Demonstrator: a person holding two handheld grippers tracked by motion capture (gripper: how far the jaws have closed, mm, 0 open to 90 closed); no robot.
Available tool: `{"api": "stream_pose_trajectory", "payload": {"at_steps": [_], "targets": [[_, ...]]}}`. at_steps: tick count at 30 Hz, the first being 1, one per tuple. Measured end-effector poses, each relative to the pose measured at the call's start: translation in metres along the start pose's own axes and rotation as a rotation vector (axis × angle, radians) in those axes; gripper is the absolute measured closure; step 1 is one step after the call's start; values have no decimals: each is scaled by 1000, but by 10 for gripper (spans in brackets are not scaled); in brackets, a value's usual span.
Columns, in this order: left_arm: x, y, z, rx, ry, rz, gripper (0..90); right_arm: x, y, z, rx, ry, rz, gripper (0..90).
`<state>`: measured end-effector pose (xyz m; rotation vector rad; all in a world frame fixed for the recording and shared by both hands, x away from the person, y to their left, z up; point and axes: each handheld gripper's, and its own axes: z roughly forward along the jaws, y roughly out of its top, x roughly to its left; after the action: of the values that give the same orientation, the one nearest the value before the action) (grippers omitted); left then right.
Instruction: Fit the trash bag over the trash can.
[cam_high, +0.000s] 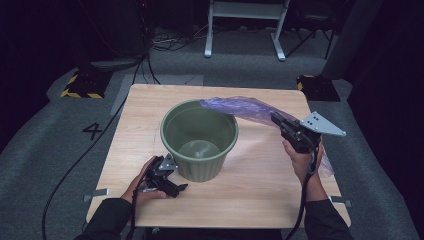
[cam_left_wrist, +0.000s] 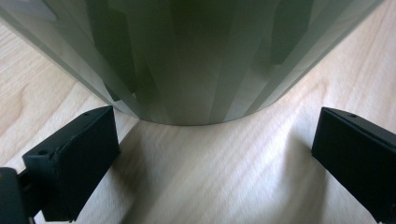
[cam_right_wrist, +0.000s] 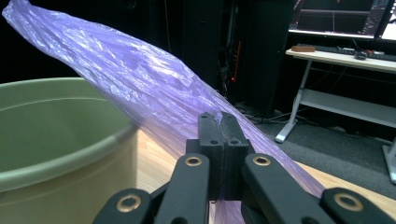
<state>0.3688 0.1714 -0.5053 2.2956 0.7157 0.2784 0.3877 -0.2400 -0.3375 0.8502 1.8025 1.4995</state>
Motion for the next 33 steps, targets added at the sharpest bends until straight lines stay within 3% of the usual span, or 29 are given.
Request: {"api": "stream_pose_trajectory", "payload": {"at_steps": [7,10,12,14,18,33], "targets": [[2,6,5,2,-5,8,3,4,-8,5,20,14,-15,900],[4,8,6,13,-15,19,6,8,-10,8,43,59,-31,900],[5,9,3,15,-17,22,48,12,-11,9,55,69,-50,900],[8,7,-2,-8,-11,10,176,15,-12,11,65,80,-67,900],[12,4,-11,-34,-14,-9,166,19,-16,13,80,90,-86,900],[8,19,-69,-192,119,6,167,32,-22,16,112,97,-137,900]]}}
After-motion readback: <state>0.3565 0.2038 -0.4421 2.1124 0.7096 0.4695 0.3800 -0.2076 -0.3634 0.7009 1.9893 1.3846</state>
